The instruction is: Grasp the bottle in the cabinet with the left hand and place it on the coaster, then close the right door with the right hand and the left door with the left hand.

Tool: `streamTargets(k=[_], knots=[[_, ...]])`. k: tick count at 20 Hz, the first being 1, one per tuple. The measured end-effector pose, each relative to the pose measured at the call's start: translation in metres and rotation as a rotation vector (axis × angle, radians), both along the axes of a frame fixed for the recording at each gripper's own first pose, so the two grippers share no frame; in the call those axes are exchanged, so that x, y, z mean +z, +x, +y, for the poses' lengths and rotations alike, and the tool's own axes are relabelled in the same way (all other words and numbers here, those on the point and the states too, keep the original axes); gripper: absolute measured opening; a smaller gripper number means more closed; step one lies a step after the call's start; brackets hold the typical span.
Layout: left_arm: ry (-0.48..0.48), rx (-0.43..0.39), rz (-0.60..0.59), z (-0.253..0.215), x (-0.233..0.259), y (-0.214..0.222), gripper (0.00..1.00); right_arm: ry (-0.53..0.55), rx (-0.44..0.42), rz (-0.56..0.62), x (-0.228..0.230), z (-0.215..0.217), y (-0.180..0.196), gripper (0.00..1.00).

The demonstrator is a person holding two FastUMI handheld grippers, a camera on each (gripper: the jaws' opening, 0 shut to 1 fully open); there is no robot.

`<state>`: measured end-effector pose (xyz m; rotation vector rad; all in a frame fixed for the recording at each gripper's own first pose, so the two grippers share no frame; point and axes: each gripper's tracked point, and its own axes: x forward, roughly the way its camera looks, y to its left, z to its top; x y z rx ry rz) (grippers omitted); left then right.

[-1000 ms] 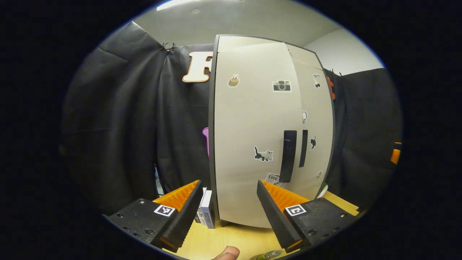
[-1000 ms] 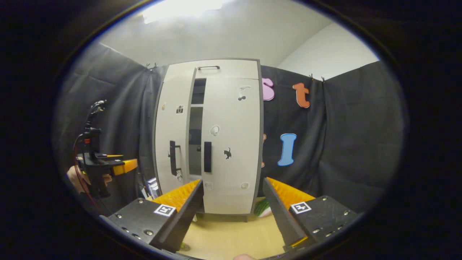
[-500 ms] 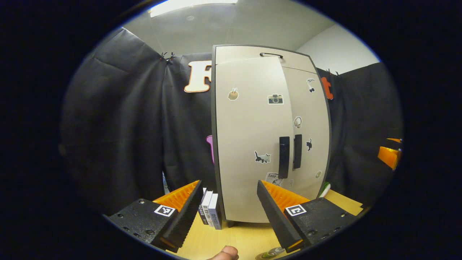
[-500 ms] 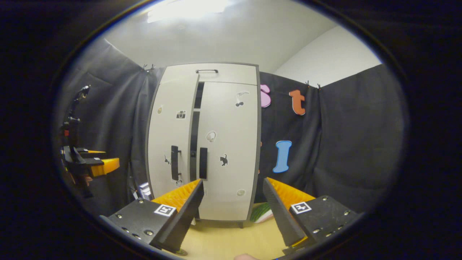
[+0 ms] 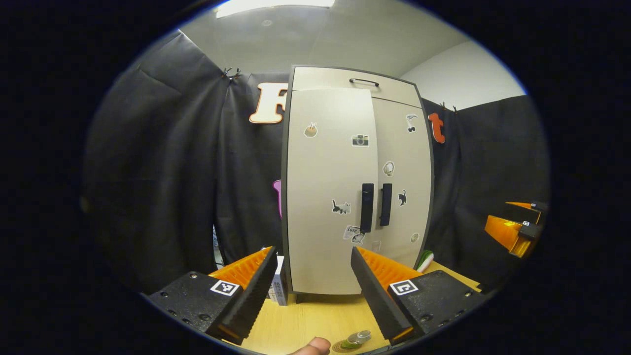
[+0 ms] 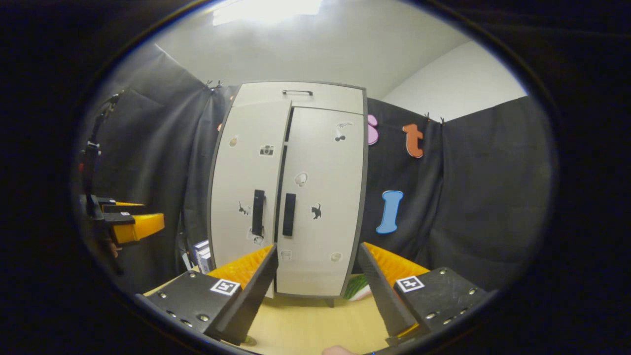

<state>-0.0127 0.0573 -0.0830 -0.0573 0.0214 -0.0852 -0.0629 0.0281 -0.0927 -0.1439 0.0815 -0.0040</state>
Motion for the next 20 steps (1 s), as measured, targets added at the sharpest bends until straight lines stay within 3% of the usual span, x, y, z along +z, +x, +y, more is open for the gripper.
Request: streamTargets(k=[4,10,20], knots=[[-0.017,-0.005,0.017,0.003,-0.008,-0.01,0.95,-0.009,-0.007,0.004,-0.007,-0.002,-0.01,0.97],[0.036,-0.009,0.014,0.005,-0.011,-0.015,0.95,-0.007,-0.006,0.007,-0.009,0.0,-0.017,0.97],[0.061,-0.065,-0.045,-0.026,0.02,-0.007,0.95,0.09,-0.024,-0.014,0.013,0.0,-0.009,0.96]])
